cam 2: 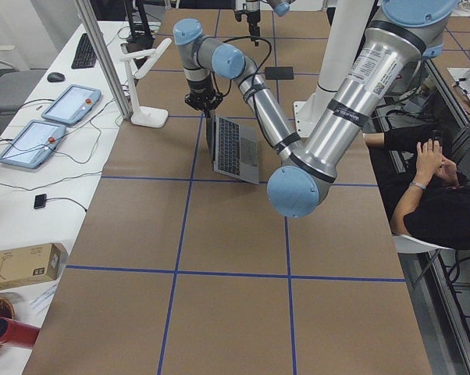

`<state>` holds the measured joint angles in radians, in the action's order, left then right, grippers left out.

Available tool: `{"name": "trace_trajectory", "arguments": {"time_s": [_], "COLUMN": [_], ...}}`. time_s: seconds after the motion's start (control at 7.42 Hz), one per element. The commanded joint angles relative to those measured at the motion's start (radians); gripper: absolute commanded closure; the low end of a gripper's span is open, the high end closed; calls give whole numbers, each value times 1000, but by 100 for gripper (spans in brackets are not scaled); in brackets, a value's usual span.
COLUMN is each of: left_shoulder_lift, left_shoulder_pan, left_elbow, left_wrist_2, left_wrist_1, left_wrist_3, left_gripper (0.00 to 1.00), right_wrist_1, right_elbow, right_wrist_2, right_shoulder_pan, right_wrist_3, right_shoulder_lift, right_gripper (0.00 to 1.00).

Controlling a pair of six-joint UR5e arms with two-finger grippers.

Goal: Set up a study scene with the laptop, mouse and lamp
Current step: 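Slide the open laptop farther from the robot with the left gripper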

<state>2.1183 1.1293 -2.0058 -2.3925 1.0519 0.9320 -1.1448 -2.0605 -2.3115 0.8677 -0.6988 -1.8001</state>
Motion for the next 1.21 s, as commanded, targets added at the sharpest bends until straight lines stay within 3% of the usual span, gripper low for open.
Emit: {"name": "trace_trajectory", "arguments": {"time_s": [0.0,0.4,0.94,1.08], "left_shoulder_lift": [89,137,184,195], "left_shoulder_pan": [-31,-52,-52,-51], "left_elbow": [65,174,212,260], "left_wrist_2": [38,59,59,59], "left_wrist_1": [3,26,36,92], "left_wrist_3": [-75,-64,-2,-4], "left_gripper": [95,95,95,95], "right_wrist_1": [-1,-1,-1,-1], "right_elbow": [0,11,25,26], "right_wrist_2": [0,0,-35,-43], "right_shoulder_pan": [1,1,1,2], "right_wrist_3": [-1,-7,-7,-7], "right_shoulder_lift": [-1,-1,1,1], "right_gripper": [2,2,2,2]}}
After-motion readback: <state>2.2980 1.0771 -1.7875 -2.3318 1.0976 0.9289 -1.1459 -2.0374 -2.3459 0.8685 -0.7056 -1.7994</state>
